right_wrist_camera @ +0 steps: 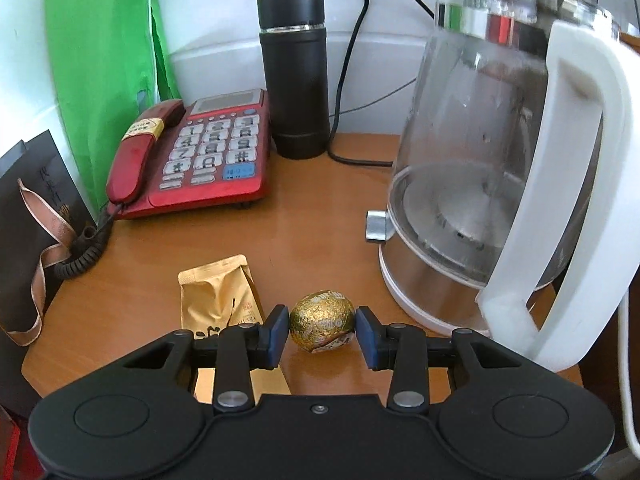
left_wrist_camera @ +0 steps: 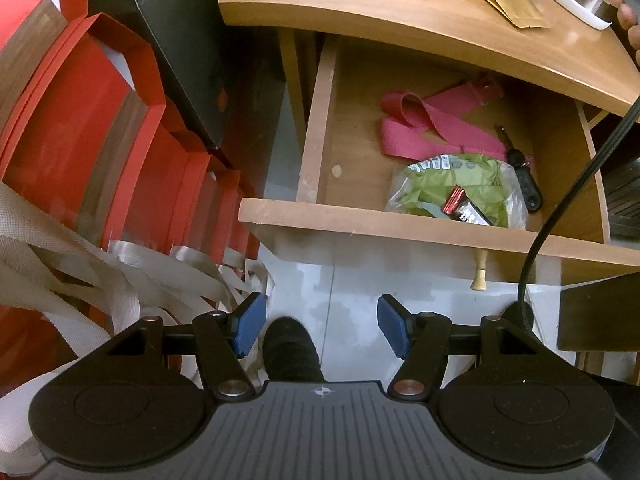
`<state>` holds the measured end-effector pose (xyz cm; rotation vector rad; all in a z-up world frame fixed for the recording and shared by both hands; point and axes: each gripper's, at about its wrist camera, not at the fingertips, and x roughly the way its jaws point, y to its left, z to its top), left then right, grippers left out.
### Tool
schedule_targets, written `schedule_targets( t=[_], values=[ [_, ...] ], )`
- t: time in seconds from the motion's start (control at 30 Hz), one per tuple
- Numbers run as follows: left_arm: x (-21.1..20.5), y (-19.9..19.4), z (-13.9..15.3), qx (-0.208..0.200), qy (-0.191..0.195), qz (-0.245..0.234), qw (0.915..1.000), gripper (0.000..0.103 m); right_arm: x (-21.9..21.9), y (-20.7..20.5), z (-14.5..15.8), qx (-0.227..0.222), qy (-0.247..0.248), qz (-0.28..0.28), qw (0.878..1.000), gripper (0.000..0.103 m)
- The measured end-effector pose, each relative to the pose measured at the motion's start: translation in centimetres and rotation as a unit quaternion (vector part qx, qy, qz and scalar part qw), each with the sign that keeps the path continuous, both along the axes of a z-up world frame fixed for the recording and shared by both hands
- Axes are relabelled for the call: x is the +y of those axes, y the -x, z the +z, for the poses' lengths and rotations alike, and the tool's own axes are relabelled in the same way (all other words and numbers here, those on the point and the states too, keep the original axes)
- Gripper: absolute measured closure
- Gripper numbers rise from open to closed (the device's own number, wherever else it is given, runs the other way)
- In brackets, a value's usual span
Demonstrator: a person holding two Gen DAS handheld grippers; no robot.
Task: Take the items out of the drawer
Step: 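Lower the gold ball onto the desk beside the packet and open the right tool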
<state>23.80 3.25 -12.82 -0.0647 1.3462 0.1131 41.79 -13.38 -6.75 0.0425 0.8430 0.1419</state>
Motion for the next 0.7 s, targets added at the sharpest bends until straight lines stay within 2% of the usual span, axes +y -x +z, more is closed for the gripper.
schedule_targets(
  t=[0.27, 0.7],
  values=[
    [0.5, 0.8, 3.2, -0.002, -0.004, 0.002, 1.0, 0.038, 0.0, 0.1, -0.3, -0.008, -0.004, -0.006, 1.0, 0.067],
    [0.6, 1.3, 4.4, -0.007, -0.004, 0.003, 1.0, 0.038, -0.1, 0.2, -0.3, -0.008, 0.005, -0.006, 1.0, 0.066]
  ],
)
